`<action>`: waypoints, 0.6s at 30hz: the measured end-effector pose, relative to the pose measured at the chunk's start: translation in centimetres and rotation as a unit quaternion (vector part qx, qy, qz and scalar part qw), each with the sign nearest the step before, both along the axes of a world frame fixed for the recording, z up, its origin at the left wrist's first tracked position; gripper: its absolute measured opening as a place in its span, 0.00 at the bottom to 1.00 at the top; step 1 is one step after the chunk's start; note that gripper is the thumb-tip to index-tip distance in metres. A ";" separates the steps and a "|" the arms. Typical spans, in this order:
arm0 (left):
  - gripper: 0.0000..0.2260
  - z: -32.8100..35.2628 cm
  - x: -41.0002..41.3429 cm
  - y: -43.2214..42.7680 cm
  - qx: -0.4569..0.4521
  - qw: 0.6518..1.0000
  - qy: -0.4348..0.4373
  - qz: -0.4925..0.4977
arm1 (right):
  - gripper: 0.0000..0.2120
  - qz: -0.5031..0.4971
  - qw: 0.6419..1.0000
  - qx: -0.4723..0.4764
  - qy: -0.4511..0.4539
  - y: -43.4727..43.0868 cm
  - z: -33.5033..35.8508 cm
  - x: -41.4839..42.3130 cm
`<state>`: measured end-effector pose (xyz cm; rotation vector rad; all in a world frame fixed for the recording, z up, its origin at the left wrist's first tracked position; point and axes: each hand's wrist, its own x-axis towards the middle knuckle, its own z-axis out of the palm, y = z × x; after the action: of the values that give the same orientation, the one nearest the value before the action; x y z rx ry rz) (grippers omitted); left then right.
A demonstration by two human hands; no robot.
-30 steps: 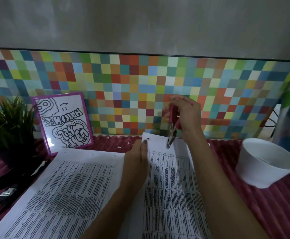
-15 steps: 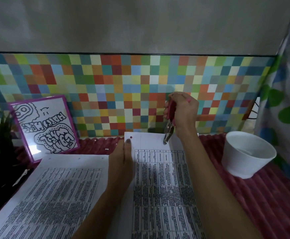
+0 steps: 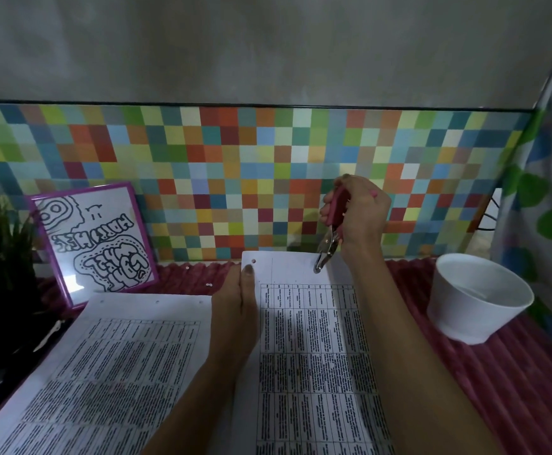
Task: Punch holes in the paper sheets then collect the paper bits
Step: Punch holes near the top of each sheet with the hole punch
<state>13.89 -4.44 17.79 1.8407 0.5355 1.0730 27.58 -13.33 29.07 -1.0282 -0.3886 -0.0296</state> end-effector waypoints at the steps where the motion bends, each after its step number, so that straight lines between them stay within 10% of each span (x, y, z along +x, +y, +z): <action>1: 0.15 0.0 0.0 0.0 0.004 1.000 0.001 -0.001 | 0.06 -0.001 1.000 0.001 0.001 0.0 0.0 0.1; 18: 0.16 0.9 -0.5 -0.8 0.028 0.999 -0.014 -0.020 | 0.09 -0.008 0.999 0.008 -0.030 -0.2 0.1 0.1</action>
<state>13.39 -5.28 18.69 1.8735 0.4539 1.0957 27.65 -13.52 29.17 -1.0161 -0.4354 -0.0777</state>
